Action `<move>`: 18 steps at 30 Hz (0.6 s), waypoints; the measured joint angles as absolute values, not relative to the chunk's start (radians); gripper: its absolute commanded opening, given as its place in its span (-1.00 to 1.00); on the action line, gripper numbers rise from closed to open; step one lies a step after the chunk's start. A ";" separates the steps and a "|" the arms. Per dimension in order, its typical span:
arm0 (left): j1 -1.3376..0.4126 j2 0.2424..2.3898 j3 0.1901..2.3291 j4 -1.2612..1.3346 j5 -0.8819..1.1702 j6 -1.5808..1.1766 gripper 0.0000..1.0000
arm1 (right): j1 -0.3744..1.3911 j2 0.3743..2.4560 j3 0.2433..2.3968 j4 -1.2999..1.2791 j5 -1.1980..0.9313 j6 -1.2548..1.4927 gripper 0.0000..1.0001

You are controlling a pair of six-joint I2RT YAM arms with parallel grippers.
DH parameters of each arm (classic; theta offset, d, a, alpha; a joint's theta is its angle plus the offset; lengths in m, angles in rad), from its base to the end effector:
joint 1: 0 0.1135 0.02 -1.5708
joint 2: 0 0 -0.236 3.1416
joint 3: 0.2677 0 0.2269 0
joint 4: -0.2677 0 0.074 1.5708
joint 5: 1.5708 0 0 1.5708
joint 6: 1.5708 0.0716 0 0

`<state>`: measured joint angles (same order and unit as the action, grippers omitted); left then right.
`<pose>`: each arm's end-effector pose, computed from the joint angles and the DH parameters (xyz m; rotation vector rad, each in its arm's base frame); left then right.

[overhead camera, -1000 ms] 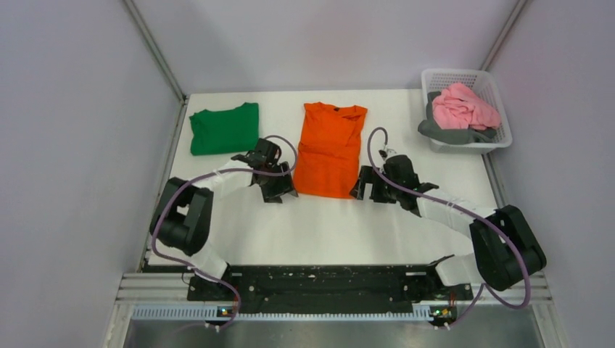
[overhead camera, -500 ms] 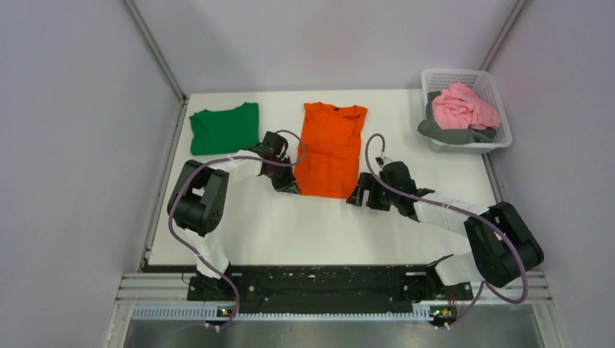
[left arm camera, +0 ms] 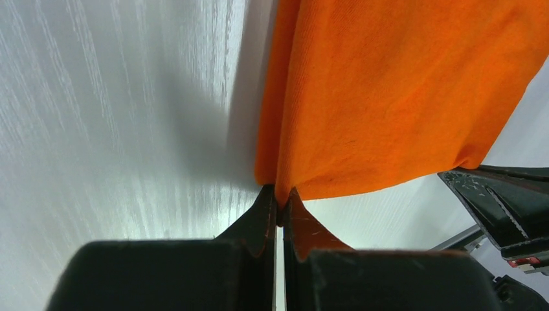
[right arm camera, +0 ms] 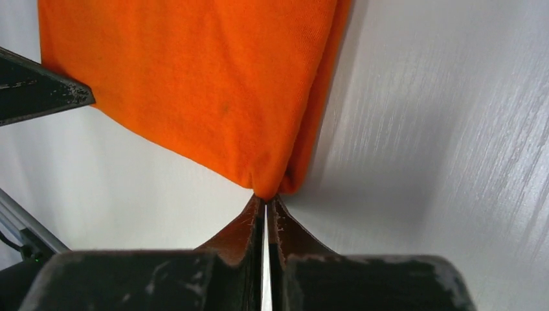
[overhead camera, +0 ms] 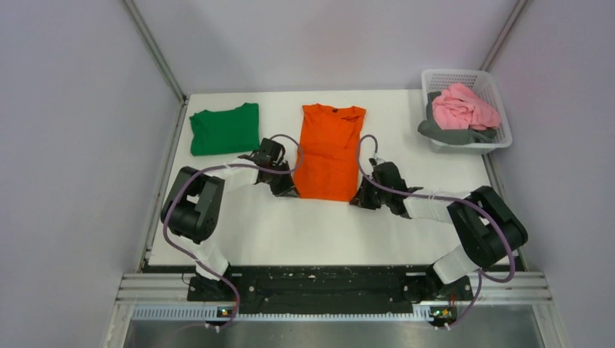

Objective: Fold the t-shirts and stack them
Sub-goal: Grab one side of the 2/3 rectangular tshirt with both arms

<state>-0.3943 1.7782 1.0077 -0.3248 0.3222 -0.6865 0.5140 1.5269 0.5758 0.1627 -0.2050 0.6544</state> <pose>0.2982 -0.1486 0.1089 -0.2990 2.7907 -0.7405 0.2429 0.1539 0.1038 0.0692 2.4868 0.7787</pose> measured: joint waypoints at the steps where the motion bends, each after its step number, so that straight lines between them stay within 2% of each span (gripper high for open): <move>1: -0.394 1.769 0.995 -0.321 0.323 -0.686 -1.00 | 0.515 1.527 0.570 0.167 -0.207 0.656 -1.00; 9: -0.426 1.645 0.854 -0.308 0.301 -0.694 -1.00 | 0.526 1.474 0.516 0.172 -0.238 0.638 -1.00; 18: -0.542 1.391 0.703 -0.443 0.233 -0.747 -1.00 | 0.632 1.152 0.431 -0.114 -0.308 0.576 -1.00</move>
<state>-0.5423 1.3907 0.7033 -0.4435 0.2325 -0.7471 0.6323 1.1522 0.4309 -0.1139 -0.3080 0.5758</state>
